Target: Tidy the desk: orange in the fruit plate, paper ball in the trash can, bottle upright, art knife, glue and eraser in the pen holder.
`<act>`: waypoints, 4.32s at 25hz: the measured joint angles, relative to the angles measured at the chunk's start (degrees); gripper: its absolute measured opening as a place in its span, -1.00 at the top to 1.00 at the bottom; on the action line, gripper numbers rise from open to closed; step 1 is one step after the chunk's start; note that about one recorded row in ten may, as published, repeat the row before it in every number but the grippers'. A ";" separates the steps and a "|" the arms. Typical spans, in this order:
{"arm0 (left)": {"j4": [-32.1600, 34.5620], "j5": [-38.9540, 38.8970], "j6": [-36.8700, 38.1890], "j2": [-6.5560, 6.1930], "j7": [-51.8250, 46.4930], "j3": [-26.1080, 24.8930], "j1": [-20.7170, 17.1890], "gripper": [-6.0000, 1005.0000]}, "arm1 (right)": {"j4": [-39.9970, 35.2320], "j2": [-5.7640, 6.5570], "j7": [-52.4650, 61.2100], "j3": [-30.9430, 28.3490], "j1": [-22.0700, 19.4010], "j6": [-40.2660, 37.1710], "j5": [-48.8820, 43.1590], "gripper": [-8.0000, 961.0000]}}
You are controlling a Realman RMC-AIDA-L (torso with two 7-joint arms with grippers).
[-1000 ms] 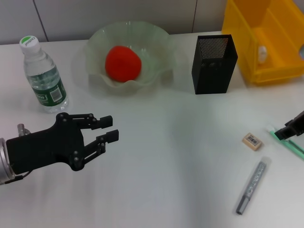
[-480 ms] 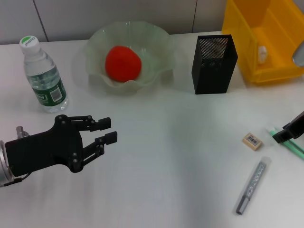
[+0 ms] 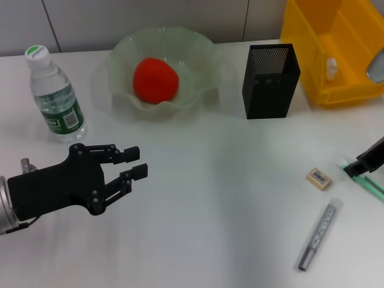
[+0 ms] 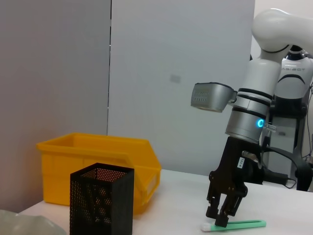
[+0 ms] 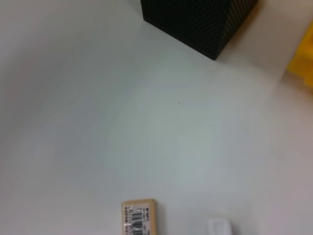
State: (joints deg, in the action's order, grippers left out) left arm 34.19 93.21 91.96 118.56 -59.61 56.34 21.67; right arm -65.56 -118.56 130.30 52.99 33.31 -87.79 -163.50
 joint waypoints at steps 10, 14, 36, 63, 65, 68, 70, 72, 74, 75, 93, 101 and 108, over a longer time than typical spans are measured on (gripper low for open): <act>0.00 -0.05 -0.22 0.00 0.02 -0.18 0.12 0.40 | 1.16 -0.30 0.05 0.74 0.68 0.71 -0.94 0.17; 0.00 -0.09 -0.29 0.00 0.03 -0.20 -0.13 0.40 | 1.27 -0.30 0.08 0.87 0.70 1.16 -0.94 0.17; -0.54 -0.14 -0.29 0.00 0.02 -0.27 -0.31 0.40 | 2.97 -0.33 0.77 1.47 1.14 1.84 -1.71 0.21; -0.70 -0.13 -0.47 0.00 0.11 -0.27 -0.39 0.40 | 2.78 -0.43 2.80 1.49 0.95 2.40 -2.43 0.59; -0.71 -0.13 -0.47 0.00 0.11 -0.27 -0.46 0.40 | 2.54 -0.44 3.13 1.50 0.95 2.41 -2.62 0.59; -0.78 -0.13 -0.47 0.00 0.11 -0.27 -0.60 0.40 | 1.48 -0.44 3.96 1.50 0.93 2.09 -2.82 0.59; -0.82 -0.14 -0.47 0.00 0.11 -0.27 -0.64 0.40 | 0.39 -0.45 4.50 1.49 0.79 1.49 -2.83 0.59; -0.97 -0.13 -0.46 0.02 0.11 -0.27 -0.65 0.40 | -1.47 -0.55 5.03 1.50 0.58 0.47 -2.78 0.59; -1.16 -0.13 -0.46 0.07 0.11 -0.27 -0.66 0.40 | -5.49 -0.78 5.46 1.50 -0.11 -2.34 -1.46 0.59; -1.22 -0.13 -0.45 0.07 0.11 -0.27 -0.66 0.40 | -7.20 -0.81 5.49 1.49 -0.44 -3.46 -0.34 0.59; -1.32 -1.43 0.20 0.00 0.12 -0.27 -0.84 0.40 | -29.33 -0.70 8.03 1.46 -6.66 -5.37 25.92 0.58; -1.32 -1.54 0.25 0.00 0.15 -0.27 -1.19 0.39 | -25.61 -0.65 2.06 3.48 -8.19 9.04 37.06 0.58; -1.32 -1.73 0.24 0.00 0.18 -0.27 -2.00 0.39 | -20.72 -0.67 -1.68 4.24 -7.69 20.91 41.54 0.58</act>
State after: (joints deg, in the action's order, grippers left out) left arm 32.87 91.48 92.20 118.56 -59.43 56.07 19.66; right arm -86.29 -119.23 128.62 57.24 25.62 -66.88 -121.96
